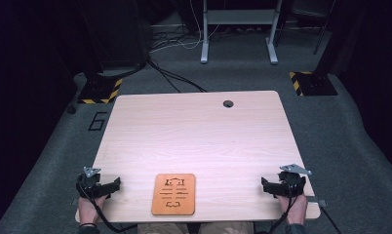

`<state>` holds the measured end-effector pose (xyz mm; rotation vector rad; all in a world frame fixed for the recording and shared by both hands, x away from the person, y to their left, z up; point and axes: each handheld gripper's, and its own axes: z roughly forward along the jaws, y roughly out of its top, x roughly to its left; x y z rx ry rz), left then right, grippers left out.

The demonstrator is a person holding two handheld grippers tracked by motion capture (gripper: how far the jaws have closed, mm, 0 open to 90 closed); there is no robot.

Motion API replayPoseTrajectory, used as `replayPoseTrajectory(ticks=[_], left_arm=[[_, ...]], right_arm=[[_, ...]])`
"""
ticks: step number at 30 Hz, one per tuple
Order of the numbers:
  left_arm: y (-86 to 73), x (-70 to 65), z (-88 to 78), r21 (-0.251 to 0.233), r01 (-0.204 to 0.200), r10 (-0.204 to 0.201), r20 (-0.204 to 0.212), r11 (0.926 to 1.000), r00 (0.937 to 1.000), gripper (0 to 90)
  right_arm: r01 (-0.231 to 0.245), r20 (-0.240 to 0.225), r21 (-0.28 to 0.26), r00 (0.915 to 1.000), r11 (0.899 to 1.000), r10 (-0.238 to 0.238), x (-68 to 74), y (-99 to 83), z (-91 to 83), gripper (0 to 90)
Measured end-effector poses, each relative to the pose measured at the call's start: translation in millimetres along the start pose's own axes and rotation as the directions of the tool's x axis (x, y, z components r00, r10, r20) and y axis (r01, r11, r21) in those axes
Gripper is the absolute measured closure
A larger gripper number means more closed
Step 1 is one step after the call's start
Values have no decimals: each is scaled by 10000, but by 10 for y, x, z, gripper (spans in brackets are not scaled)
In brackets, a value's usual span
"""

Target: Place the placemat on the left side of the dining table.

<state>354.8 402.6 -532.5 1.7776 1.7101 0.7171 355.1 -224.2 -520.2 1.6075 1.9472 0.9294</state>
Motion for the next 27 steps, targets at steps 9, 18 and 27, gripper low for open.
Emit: replayPoseTrajectory(ticks=[9, 18, 27], left_arm=[[0, 0, 0, -3, 4, -4, 2, 10000, 10000, 0], [0, -1, 0, -3, 2, -2, 11, 10000, 10000, 0], [0, -1, 1, -7, 3, -3, 13, 10000, 10000, 0]], right_arm=[[360, -524, 136, 9980, 9993, -353, 261, 87, 27, 0], [746, -919, 207, 9931, 9970, -724, 471, 159, 48, 0], [1211, -1483, 210, 9820, 9924, -1167, 749, 253, 83, 0]])
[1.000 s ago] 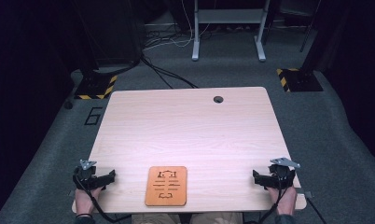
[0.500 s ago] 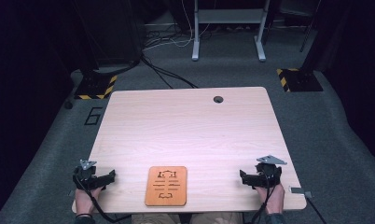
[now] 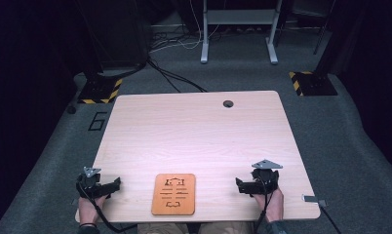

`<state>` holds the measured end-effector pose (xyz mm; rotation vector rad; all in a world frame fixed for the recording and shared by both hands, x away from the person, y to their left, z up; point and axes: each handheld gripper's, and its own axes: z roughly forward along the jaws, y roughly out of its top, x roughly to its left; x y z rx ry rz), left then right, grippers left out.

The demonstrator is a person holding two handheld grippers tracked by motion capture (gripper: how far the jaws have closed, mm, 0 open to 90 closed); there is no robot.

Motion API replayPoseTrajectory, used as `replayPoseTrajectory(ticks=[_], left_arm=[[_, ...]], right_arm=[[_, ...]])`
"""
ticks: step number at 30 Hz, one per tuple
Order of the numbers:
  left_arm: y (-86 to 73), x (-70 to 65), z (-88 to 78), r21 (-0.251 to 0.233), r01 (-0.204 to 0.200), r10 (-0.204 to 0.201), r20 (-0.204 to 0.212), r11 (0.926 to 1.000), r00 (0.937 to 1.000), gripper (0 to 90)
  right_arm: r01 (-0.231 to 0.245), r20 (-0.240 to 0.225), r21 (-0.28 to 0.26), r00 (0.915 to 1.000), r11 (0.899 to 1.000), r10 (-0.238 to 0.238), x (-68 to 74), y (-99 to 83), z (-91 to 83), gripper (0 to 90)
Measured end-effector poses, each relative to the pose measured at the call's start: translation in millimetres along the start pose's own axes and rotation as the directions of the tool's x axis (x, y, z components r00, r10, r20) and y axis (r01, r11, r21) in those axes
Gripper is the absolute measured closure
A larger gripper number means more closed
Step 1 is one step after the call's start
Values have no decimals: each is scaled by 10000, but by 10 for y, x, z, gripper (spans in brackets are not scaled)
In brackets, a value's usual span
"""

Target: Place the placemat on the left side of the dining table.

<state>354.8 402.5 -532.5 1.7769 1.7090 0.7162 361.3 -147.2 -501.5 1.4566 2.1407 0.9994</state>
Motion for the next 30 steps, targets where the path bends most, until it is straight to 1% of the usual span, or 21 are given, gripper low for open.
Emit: replayPoseTrajectory(ticks=[2, 4, 6, 7, 12, 15, 16, 17, 18, 19, 23, 25, 26, 27, 28, 30], left_arm=[[0, 0, 0, 1, 1, -1, -3, 10000, 10000, 0], [0, 0, -1, 5, -2, 2, -9, 10000, 10000, 0], [0, 0, 0, 0, -3, 3, 0, 10000, 10000, 0], [0, 1, -1, 13, 1, -1, 18, 10000, 10000, 0], [0, 0, 0, 0, -2, 2, 1, 10000, 10000, 0], [-1, 0, 1, -18, 2, -2, 6, 10000, 10000, 0], [-1, 0, 2, -18, 5, -5, 5, 10000, 10000, 0], [-1, 0, 2, -18, 5, -5, 5, 10000, 10000, 0], [-1, 0, 2, -23, 7, -7, 6, 10000, 10000, 0], [-1, 0, 2, -23, 7, -7, 6, 10000, 10000, 0], [-1, 0, 1, -15, -1, 1, 5, 10000, 10000, 0], [1, 1, -2, 26, -8, 8, 13, 10000, 10000, 0], [-1, 0, 1, -14, 0, 0, 4, 10000, 10000, 0], [-1, 0, 1, -14, 0, 0, 4, 10000, 10000, 0], [-1, 1, 1, -14, 1, -1, 6, 10000, 10000, 0], [0, 2, -1, 16, -6, 6, 23, 10000, 10000, 0]], right_arm=[[26, -61, 2, 10000, 10000, -26, 25, 12, 7, 0], [241, -159, 32, 9996, 9997, -240, 101, 46, 28, 0], [362, -220, 38, 9991, 9993, -361, 149, 68, 39, 0], [362, -220, 38, 9991, 9993, -361, 149, 68, 39, 0], [544, -419, 72, 9977, 9985, -540, 264, 105, 74, 0], [703, -531, 104, 9962, 9975, -696, 324, 122, 97, 0], [769, -618, 142, 9952, 9969, -759, 369, 134, 108, 0], [769, -618, 142, 9952, 9969, -759, 369, 134, 108, 0], [916, -710, 103, 9933, 9957, -907, 403, 148, 122, 0], [916, -710, 103, 9933, 9957, -907, 403, 148, 122, 0], [1031, -899, 167, 9908, 9945, -1012, 510, 185, 146, 0], [1082, -940, 181, 9899, 9940, -1060, 530, 191, 154, 0], [1132, -1031, 215, 9885, 9933, -1104, 569, 204, 171, 0], [1132, -1031, 215, 9885, 9933, -1104, 569, 204, 171, 0], [1199, -1127, 242, 9868, 9925, -1165, 603, 217, 185, 0], [1181, -1164, 237, 9866, 9927, -1146, 626, 223, 192, 0]])
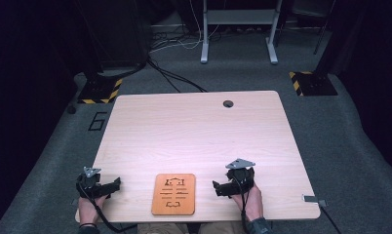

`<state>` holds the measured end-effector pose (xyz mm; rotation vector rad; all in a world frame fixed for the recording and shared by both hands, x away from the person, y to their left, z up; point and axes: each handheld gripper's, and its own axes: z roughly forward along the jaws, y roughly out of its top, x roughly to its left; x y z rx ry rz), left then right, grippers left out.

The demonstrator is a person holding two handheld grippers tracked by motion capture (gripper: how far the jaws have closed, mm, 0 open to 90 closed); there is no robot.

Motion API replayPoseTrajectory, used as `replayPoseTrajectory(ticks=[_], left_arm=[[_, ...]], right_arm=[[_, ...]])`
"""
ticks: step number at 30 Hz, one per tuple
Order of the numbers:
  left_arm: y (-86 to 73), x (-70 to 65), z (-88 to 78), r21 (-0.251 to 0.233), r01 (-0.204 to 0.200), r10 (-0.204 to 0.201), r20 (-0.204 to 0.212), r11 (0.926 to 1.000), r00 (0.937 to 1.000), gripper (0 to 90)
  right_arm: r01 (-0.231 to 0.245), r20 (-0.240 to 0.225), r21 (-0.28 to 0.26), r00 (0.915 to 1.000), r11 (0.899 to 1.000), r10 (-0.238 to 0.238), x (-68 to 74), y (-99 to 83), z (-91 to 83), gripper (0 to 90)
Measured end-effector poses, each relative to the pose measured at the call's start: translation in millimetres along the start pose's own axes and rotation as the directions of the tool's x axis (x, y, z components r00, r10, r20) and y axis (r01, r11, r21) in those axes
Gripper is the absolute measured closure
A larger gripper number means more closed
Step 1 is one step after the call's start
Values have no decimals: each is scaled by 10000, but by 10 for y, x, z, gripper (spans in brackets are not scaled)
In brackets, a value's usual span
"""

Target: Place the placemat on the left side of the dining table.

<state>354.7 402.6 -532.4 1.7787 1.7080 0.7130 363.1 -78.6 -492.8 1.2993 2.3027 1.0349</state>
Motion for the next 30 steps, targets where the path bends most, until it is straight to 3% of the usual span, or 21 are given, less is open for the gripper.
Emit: replayPoseTrajectory(ticks=[9, 19, 30], left_arm=[[0, 0, 0, -3, 1, -1, -5, 10000, 10000, 0], [-1, 3, -1, 13, -50, 50, -17, 10000, 10000, 0], [1, 3, -3, 43, -50, 50, -3, 10000, 10000, 0]], right_arm=[[169, -436, 97, 9989, 9998, -165, 166, 91, 101, 0], [610, -923, 440, 9941, 9972, -567, 450, 192, 345, 0], [936, -1084, 954, 9906, 9910, -831, 627, 211, 556, 0]])
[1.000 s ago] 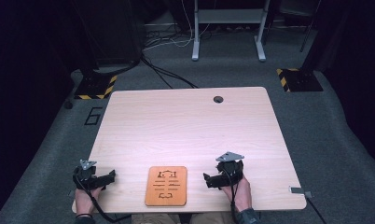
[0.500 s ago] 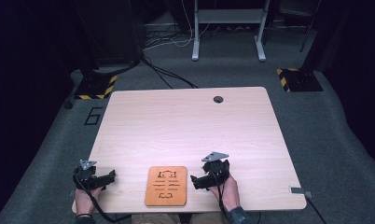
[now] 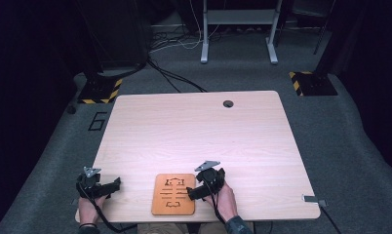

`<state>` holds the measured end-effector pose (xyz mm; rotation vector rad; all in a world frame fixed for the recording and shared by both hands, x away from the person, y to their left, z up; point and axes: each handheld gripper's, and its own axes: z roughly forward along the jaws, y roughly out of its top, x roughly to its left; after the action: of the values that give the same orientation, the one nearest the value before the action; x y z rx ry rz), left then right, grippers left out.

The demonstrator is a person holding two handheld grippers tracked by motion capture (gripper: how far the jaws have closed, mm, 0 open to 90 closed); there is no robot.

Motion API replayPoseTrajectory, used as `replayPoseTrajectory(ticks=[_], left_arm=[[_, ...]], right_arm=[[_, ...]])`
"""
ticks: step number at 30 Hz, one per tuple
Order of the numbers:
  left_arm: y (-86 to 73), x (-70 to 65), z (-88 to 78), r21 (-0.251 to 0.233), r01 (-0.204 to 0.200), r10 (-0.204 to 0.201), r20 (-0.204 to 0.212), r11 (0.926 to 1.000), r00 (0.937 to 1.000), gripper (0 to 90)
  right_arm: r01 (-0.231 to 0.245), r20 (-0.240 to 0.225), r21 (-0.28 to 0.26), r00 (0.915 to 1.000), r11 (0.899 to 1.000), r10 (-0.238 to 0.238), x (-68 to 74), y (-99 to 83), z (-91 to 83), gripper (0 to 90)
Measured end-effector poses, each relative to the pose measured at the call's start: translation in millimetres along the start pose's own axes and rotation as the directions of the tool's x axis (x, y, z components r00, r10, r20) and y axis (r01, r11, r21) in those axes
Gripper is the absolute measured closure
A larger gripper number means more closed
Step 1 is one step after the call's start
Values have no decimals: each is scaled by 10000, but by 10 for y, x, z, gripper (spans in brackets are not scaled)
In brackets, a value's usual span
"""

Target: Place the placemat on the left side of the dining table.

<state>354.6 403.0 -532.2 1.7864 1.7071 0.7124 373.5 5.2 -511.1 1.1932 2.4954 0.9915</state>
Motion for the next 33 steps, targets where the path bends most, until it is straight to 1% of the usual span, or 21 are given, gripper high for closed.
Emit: replayPoseTrajectory(ticks=[12, 19, 24, 28, 33], left_arm=[[-1, -1, 2, -29, 5, -5, -10, 10000, 10000, 0], [0, -1, 0, -8, 0, 0, -20, 10000, 10000, 0], [-1, -1, 2, -27, 2, -2, -14, 10000, 10000, 0], [0, -1, 0, -7, -2, 2, -18, 10000, 10000, 0], [0, -1, 1, -13, 4, -4, -19, 10000, 10000, 0]], right_arm=[[108, -5, 194, 9999, 9998, -108, 51, 19, 95, 0], [26, 70, 142, 10000, 9999, -27, 36, 30, 106, 0], [-67, 28, 234, 10000, 9997, 67, 22, 28, 101, 0], [-72, 85, 288, 9999, 9996, 70, 14, 22, 88, 0], [-29, 47, 362, 10000, 9993, 27, 1, 14, 74, 0]])
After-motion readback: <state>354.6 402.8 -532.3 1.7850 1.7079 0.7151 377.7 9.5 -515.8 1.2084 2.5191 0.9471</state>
